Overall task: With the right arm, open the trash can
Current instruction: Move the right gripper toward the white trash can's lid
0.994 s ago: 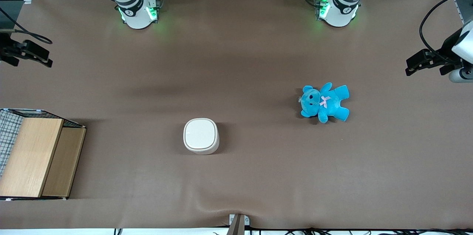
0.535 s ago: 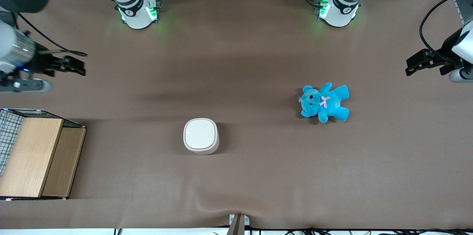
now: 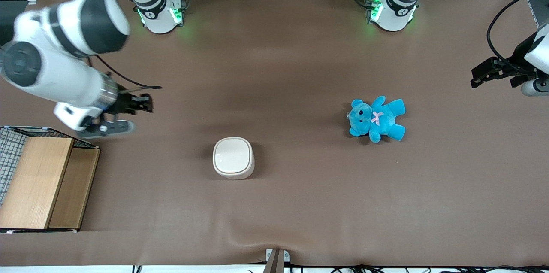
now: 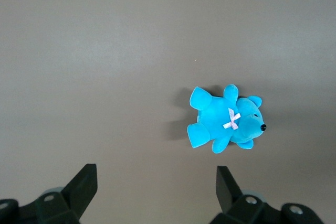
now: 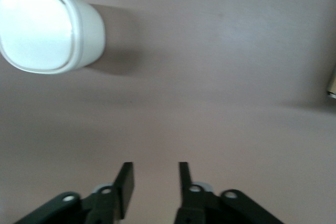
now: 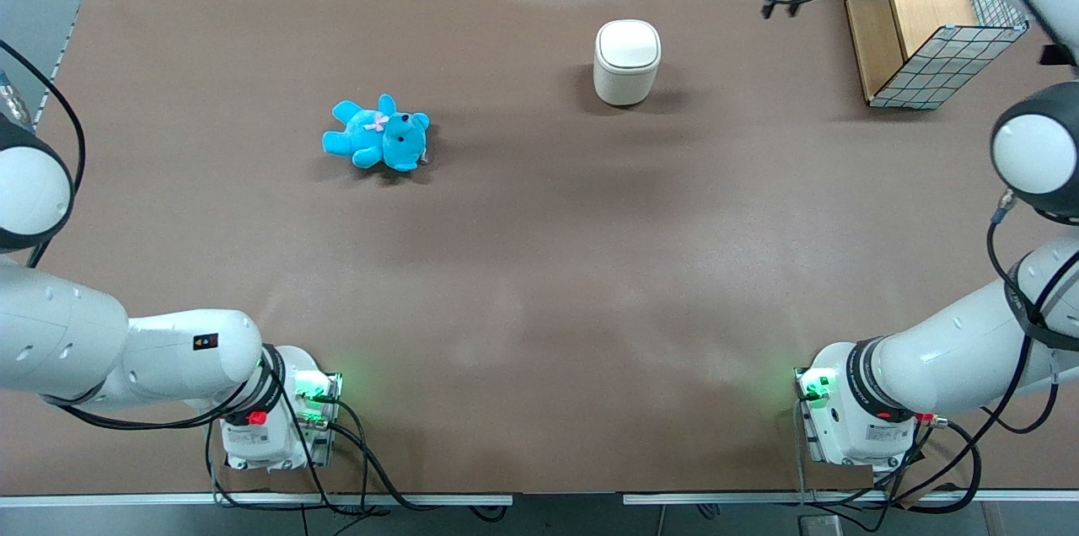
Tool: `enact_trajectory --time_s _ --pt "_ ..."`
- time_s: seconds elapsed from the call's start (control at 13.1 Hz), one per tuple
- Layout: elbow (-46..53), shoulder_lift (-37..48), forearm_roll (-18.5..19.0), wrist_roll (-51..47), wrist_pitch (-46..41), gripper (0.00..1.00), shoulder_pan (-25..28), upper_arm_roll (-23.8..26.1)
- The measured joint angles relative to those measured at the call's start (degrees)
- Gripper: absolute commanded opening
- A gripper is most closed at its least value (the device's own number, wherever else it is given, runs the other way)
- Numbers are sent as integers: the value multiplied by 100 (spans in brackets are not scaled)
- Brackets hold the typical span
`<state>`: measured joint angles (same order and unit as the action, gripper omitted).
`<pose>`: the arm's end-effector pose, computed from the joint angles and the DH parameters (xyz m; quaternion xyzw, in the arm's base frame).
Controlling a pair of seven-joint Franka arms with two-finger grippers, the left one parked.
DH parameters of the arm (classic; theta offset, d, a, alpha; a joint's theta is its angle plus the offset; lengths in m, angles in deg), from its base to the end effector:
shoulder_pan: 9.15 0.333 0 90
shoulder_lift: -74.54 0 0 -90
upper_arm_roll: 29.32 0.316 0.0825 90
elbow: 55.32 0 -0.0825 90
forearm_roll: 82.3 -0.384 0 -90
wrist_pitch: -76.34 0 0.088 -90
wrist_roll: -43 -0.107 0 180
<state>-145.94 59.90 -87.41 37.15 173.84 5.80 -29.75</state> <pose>0.6025 0.1652 0.4789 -0.9946 -0.0666 0.0741 0.0301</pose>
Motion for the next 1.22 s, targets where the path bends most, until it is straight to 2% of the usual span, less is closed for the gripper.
enact_trajectory --time_s 0.08,0.15,0.23,0.31,0.76,1.22 --pt "14 -97 -48 -128 145 26 125 3" --pt "56 -188 -74 -231 279 12 216 5" --pt "148 -288 -94 -277 381 3 290 5" --pt "260 -398 -121 -286 488 0 356 6" --pt "688 -1208 -146 -697 1453 0 895 8" --pt "1209 -1967 -147 -823 2011 0 980 8"
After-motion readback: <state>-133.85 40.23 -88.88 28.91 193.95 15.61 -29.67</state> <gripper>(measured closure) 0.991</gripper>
